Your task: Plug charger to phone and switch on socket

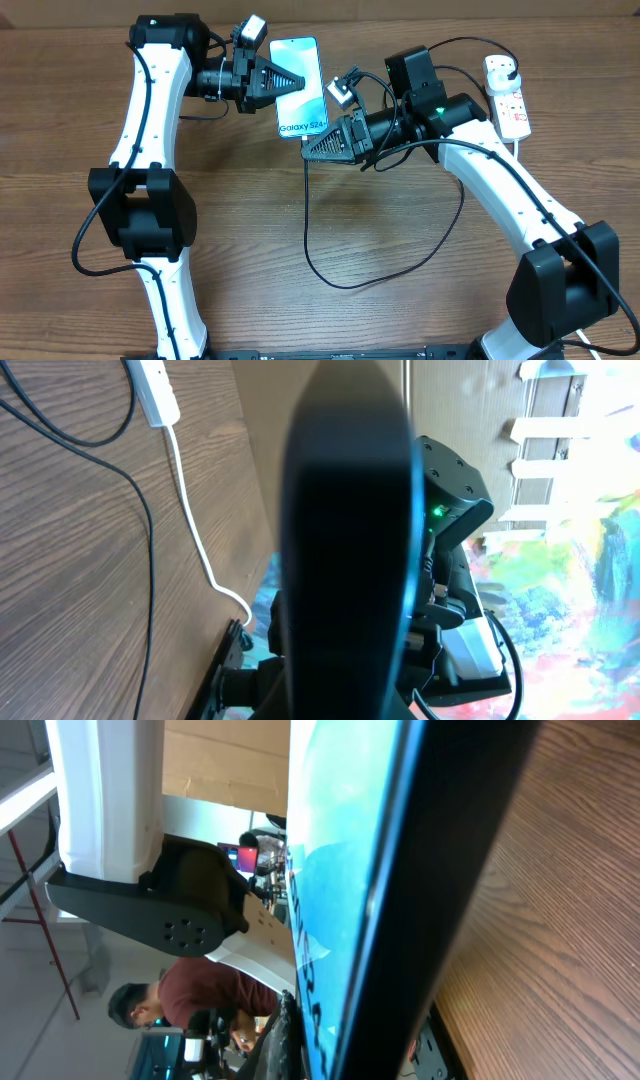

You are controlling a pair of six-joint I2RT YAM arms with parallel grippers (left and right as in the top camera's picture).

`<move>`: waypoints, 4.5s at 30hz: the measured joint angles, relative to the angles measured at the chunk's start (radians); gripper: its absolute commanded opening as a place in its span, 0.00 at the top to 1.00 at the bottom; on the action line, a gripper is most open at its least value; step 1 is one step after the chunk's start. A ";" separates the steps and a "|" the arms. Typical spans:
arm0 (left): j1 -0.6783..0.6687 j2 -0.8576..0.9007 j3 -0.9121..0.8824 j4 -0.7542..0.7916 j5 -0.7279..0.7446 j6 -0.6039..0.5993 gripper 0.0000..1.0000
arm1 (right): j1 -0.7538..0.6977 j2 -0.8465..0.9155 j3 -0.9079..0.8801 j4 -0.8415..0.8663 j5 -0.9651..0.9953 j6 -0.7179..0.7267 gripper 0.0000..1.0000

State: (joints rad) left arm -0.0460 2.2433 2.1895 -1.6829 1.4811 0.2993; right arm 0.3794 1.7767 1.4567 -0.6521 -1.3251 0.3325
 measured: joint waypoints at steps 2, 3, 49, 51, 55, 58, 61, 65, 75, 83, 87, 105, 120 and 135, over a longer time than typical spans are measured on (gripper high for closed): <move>0.002 0.000 0.001 0.000 0.000 0.000 0.96 | 0.000 0.000 0.000 0.016 -0.002 0.016 0.96; 0.003 0.000 0.001 0.001 0.001 0.000 0.96 | 0.000 0.001 0.000 0.024 -0.003 0.023 0.96; 0.005 0.000 0.010 0.004 0.005 -0.006 0.96 | -0.001 0.007 -0.009 0.171 -0.019 0.121 0.95; 0.005 0.000 0.010 0.004 0.004 -0.008 0.96 | -0.001 0.007 -0.009 0.173 -0.019 0.124 0.95; 0.005 0.000 0.010 0.004 -0.001 -0.008 0.96 | -0.001 0.007 -0.009 0.176 -0.018 0.131 0.91; 0.005 0.000 0.010 0.004 -0.005 -0.008 0.96 | -0.001 0.007 -0.009 0.177 -0.018 0.134 0.87; 0.005 0.000 0.010 0.004 -0.015 -0.007 0.96 | -0.001 0.007 -0.009 0.177 -0.020 0.137 0.81; 0.005 0.000 0.010 0.005 -0.036 -0.005 0.96 | -0.001 0.007 -0.009 0.170 -0.021 0.134 0.55; 0.006 0.000 0.010 0.004 -0.119 0.008 0.96 | -0.002 0.008 -0.004 0.177 0.017 0.127 0.04; 0.015 0.000 0.010 0.053 -0.177 0.003 0.96 | -0.005 0.008 -0.004 0.081 0.134 0.123 0.00; 0.016 0.000 0.010 0.129 -0.224 -0.039 0.96 | -0.005 0.008 -0.004 0.036 0.199 0.109 0.00; 0.016 0.000 0.010 0.195 -0.310 -0.145 0.96 | -0.006 0.008 -0.004 -0.146 0.400 0.054 0.48; 0.002 0.000 0.010 0.281 -0.506 -0.278 0.96 | -0.068 0.008 -0.004 -0.284 0.486 0.018 0.48; -0.095 0.034 0.010 0.421 -0.718 -0.513 0.96 | -0.177 0.008 -0.004 -0.352 0.519 -0.013 0.49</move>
State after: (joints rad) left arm -0.1406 2.2768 2.1990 -1.2621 0.7628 -0.2134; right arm 0.2028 1.7844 1.4528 -1.0046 -0.8059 0.3191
